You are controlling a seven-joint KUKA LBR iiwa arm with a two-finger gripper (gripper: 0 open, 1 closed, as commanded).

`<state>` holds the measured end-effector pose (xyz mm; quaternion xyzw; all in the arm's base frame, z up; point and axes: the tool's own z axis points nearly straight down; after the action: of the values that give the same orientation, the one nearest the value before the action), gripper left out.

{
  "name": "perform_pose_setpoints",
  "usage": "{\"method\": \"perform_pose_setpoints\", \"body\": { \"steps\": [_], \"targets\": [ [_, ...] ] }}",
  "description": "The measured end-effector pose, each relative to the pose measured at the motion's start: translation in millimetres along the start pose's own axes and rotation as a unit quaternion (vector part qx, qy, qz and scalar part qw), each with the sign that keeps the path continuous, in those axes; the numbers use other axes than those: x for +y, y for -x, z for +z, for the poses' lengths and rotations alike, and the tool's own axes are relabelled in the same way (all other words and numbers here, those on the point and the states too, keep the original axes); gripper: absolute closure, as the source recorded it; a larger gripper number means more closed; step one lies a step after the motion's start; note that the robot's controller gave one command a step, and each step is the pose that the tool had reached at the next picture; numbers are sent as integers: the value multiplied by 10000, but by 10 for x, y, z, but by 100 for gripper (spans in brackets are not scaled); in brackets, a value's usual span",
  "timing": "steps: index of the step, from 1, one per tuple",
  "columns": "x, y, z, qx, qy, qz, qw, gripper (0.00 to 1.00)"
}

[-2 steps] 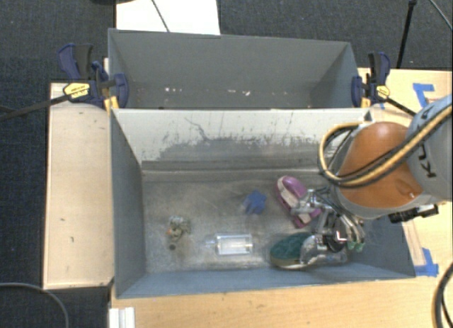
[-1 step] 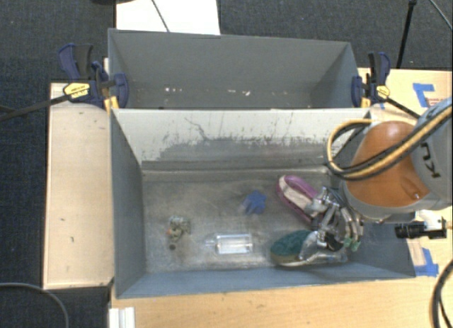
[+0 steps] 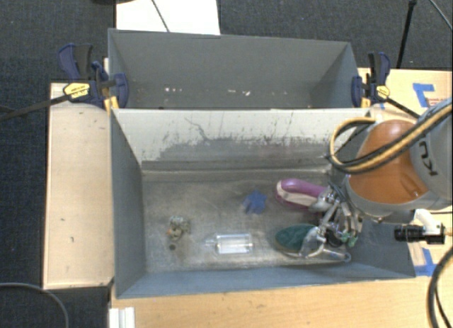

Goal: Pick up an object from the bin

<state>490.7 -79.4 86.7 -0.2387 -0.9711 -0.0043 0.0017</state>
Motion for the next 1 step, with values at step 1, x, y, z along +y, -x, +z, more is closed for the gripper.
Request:
{"method": "perform_pose_setpoints", "body": {
  "steps": [1],
  "targets": [
    [116, -60, 32, -50, -63, 192, 9998, 0]
  ]
}}
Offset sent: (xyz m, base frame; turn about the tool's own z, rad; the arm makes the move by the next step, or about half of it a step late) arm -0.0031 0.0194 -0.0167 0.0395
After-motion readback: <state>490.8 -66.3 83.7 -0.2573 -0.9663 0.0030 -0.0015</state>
